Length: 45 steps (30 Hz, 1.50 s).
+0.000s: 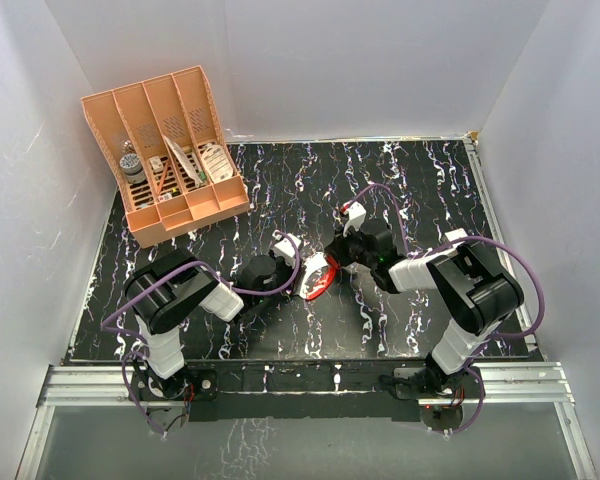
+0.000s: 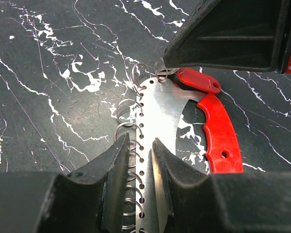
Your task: Put the keys on the keyring
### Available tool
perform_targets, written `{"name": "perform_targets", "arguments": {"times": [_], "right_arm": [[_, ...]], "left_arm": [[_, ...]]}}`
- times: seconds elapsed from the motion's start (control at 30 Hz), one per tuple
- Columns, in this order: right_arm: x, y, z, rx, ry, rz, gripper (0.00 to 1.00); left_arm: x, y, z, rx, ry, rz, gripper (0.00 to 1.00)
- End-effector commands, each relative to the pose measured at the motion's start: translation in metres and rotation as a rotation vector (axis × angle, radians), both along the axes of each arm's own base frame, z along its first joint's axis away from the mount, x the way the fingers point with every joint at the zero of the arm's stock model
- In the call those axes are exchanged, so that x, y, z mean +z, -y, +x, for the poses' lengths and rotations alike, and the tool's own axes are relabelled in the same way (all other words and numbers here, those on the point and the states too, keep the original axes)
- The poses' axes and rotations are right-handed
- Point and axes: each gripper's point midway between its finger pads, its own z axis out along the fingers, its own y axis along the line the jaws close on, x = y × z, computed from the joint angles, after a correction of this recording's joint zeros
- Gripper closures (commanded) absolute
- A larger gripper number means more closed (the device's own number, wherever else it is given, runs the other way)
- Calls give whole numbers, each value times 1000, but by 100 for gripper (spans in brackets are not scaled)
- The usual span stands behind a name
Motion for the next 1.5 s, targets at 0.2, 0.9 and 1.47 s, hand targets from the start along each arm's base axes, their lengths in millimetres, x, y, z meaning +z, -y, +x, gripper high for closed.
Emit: {"name": "perform_targets", "arguments": {"times": [0.2, 0.9, 1.47], "right_arm": [[33, -9, 13, 15, 100, 65, 100], [34, -8, 19, 6, 103, 69, 100], [34, -10, 23, 15, 94, 77, 100]], "left_arm": [[-6, 0, 0, 0, -18, 18, 76], [-7, 0, 0, -2, -19, 19, 76], [-6, -1, 0, 1, -15, 18, 76]]}}
